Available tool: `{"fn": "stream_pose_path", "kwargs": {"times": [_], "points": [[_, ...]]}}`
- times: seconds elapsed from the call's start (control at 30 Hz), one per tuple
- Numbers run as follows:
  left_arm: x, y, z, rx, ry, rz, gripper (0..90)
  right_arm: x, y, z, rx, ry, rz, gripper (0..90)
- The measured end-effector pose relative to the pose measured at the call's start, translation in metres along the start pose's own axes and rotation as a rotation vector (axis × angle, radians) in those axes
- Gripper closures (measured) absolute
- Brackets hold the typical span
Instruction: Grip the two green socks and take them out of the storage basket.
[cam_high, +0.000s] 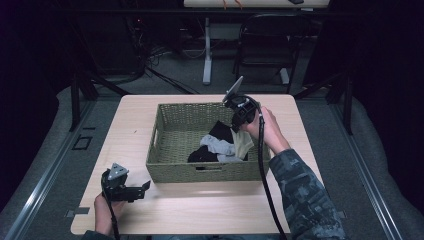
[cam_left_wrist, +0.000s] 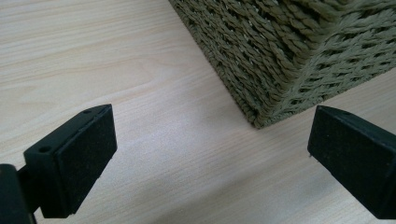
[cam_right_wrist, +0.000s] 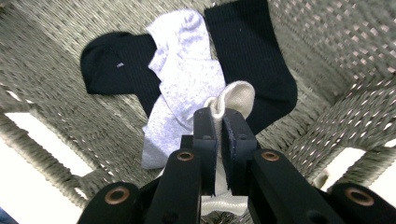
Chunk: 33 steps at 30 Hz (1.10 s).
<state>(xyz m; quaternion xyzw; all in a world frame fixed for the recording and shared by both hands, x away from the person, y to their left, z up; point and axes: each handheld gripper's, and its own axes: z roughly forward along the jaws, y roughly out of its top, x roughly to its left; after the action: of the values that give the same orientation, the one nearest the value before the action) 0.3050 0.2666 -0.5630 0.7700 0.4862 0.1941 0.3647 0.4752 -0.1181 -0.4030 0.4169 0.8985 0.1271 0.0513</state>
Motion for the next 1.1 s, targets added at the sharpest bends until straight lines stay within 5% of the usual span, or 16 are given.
{"fn": "stream_pose_path", "kwargs": {"times": [0.63, 1.1], "points": [[0.0, 0.0, 0.001, -0.002, -0.001, -0.002, 1.3, 0.001, 0.007, -0.062, -0.083, -0.032, -0.031, 85.2], [0.0, 0.0, 0.002, -0.001, 0.0, -0.002, 1.3, -0.023, -0.025, -0.101, -0.131, -0.084, 0.011, 85.1]]}}
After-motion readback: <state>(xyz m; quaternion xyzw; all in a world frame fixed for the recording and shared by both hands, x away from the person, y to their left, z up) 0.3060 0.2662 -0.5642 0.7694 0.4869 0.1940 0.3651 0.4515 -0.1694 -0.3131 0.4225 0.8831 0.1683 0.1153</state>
